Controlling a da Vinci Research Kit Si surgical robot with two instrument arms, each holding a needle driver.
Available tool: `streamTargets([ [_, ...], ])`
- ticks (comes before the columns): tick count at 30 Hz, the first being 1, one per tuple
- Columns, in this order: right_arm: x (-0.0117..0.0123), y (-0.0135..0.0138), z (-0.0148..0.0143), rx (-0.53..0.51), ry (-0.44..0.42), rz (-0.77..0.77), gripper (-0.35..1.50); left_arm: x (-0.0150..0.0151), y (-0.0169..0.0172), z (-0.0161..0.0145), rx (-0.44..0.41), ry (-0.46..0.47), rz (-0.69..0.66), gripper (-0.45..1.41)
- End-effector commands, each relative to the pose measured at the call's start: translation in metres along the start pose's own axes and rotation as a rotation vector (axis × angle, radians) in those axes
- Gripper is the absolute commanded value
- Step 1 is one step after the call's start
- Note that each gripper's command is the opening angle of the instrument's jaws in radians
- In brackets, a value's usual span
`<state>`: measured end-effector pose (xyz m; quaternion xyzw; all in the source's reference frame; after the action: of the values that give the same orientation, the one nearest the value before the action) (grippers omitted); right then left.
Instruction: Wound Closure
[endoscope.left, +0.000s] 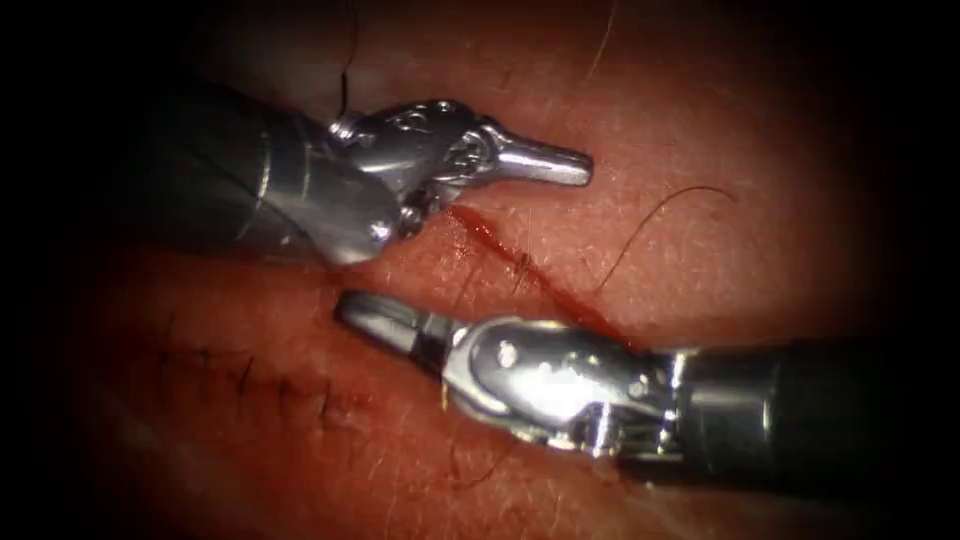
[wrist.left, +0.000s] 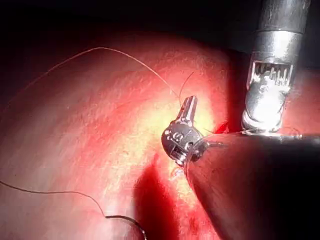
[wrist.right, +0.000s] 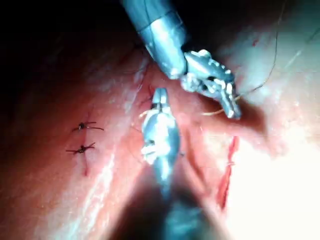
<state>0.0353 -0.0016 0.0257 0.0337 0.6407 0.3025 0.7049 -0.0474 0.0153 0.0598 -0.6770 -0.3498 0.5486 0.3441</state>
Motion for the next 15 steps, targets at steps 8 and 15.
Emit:
streamTargets([
  [8,0.0012,0.001,-0.0022,-0.026,0.119,0.019,0.27,-0.0026,-0.0011,-0.0008,-0.008,-0.006,0.007,-0.45],
  [15,0.0021,0.0025,-0.0039,-0.09,0.153,0.034,0.32,-0.0041,-0.0011,-0.0011,-0.026,0.006,0.014,-0.45],
])
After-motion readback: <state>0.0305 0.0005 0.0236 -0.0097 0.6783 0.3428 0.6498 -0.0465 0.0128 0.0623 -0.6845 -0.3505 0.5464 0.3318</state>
